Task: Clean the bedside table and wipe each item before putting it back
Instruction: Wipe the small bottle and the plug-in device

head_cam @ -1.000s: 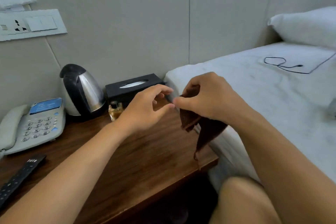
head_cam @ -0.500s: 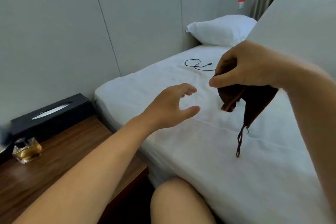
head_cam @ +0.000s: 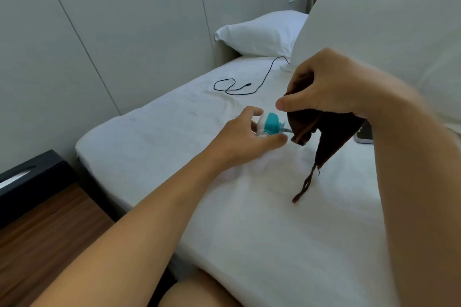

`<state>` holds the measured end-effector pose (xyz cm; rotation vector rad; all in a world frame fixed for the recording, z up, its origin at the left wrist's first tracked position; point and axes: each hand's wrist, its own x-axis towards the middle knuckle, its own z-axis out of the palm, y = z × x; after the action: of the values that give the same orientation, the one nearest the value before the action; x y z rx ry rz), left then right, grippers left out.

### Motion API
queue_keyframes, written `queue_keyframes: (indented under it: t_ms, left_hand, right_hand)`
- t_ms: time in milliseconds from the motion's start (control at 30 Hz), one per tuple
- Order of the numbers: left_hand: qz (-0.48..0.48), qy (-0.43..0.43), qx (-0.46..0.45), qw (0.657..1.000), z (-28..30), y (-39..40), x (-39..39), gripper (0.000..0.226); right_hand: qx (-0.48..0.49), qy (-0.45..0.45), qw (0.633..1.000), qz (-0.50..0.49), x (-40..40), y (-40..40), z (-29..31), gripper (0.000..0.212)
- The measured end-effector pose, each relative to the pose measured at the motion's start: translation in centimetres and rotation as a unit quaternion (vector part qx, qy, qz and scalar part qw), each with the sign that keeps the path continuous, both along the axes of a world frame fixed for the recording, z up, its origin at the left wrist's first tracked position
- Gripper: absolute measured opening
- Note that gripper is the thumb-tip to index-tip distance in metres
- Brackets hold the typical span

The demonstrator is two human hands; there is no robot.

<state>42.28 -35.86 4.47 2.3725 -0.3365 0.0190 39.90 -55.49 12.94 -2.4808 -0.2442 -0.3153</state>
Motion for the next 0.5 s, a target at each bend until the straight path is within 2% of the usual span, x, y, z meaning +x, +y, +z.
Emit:
queue_keyframes:
  t_ms: [133, 233, 400, 500]
  left_hand:
    - [0.009, 0.012, 0.043, 0.999, 0.6, -1.1, 0.8, 0.059]
    - [0.023, 0.018, 0.02, 0.999, 1.0, -0.5, 0.7, 0.057]
    - [0.086, -0.054, -0.004, 0.995, 2.6, 3.2, -2.9, 0.06]
    - [0.131, -0.089, 0.009, 0.987, 3.9, 8.8, -7.6, 0.056]
  right_hand:
    - [0.017, -0.008, 1.0, -0.002, 0.4, -0.3, -0.4, 0.031]
    - [0.029, -0.011, 0.999, 0.014, 0.4, 0.0, -0.8, 0.031]
    - [0.058, -0.042, 0.995, 0.063, -0.4, 1.9, -0.6, 0.03]
    - [0.107, -0.073, 0.984, 0.125, -2.1, 5.4, -0.3, 0.03]
